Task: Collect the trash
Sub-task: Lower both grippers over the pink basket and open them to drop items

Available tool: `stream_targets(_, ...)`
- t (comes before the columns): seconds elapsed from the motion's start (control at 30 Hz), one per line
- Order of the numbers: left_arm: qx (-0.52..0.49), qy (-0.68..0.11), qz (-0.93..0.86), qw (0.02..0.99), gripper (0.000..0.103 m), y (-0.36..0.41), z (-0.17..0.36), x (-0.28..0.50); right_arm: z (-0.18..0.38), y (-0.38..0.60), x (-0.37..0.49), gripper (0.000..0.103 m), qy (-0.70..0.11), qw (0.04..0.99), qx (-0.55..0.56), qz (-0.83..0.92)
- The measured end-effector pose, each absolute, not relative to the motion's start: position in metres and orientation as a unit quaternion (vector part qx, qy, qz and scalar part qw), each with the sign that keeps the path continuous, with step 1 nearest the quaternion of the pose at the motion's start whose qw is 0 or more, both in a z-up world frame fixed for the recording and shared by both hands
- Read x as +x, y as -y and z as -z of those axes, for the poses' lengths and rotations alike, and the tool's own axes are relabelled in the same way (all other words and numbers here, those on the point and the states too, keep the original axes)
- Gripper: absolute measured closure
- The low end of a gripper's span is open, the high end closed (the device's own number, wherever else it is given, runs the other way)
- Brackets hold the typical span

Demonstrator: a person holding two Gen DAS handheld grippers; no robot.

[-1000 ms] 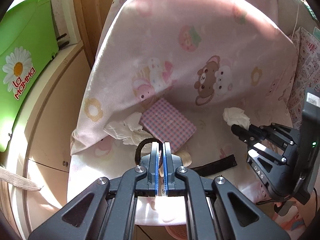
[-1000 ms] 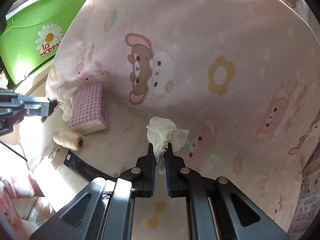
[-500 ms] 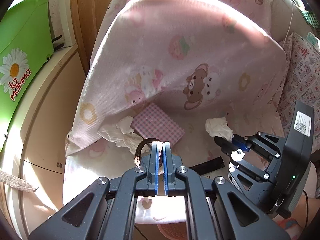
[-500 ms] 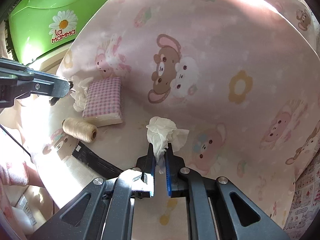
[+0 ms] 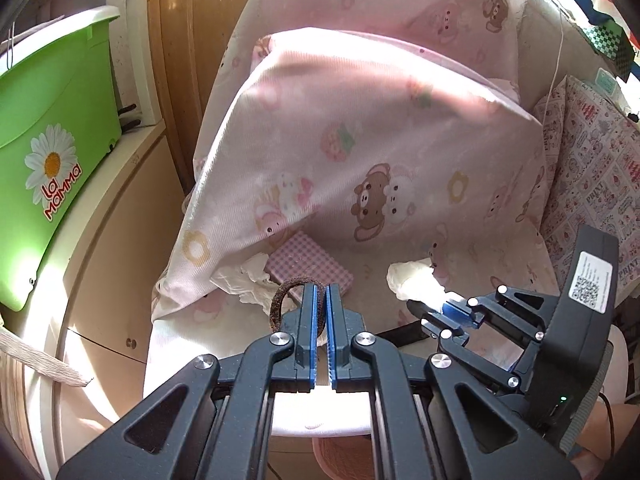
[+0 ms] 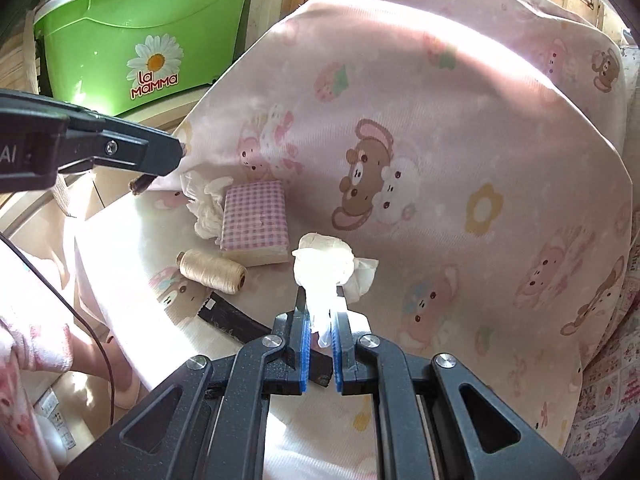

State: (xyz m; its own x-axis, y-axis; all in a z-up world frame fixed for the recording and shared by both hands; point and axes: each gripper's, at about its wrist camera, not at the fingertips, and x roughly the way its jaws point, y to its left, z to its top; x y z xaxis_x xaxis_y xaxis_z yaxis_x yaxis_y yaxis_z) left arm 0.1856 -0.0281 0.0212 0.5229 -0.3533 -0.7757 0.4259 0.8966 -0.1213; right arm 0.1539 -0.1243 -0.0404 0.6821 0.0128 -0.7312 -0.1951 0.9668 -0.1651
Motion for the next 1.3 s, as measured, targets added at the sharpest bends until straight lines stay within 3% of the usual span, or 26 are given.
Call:
stream_targets(0.77,-0.007,-0.431,0.204,0.879,0.1,0.002,0.019,0.082,0.004,0.133,0.033,0.093,-0.374,0.925,-0.033,-0.055)
stream_targets(1.3,0.009,-0.499,0.237,0.834,0.099,0.019,0.066,0.049,0.046,0.156,0.0,0.093,-0.443,0.892,0.041,-0.078)
